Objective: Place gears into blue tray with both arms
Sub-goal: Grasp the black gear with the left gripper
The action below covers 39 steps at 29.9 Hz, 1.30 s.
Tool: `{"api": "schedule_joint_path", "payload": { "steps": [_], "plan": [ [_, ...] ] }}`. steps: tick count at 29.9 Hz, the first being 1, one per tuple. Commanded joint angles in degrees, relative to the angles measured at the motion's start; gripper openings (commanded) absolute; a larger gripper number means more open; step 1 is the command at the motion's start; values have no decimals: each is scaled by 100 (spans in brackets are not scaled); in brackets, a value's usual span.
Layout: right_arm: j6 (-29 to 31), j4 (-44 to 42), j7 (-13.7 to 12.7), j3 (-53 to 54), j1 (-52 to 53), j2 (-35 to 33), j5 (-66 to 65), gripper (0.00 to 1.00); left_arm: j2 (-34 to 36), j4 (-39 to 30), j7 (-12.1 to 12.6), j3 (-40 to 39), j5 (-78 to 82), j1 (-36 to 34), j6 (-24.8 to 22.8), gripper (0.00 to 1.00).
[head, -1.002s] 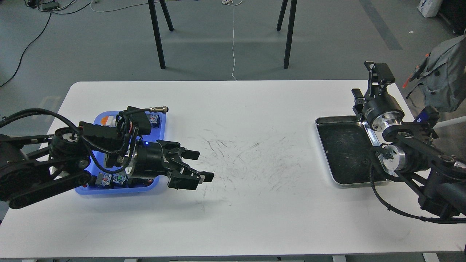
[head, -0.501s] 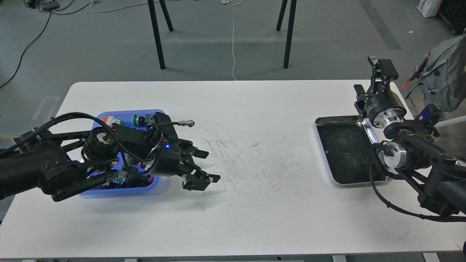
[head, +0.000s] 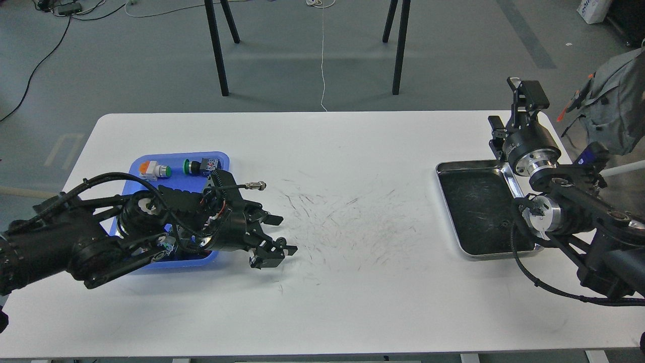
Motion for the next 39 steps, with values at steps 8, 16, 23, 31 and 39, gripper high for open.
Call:
{"api": "schedule_joint_path", "payload": {
  "steps": [8,16,23,31,39],
  "plan": [
    [0,-9,-9,-12,45,-26,-13,97,-85,92,0,14,228,265,188,74],
    [0,0,-1,-21,45,-26,-22,97,-129,277,0,-21,229,265,232,62],
    [9,-35,8,224,2,-26,13,97,-208,312,0,-21,237,300,293,56],
    [27,-18,35,330,-34,18,13,97,-287,444,0,-30,237,353,311,43],
    [27,-18,35,313,-34,18,5,97,-278,462,0,-21,246,362,311,34]
  ]
}}
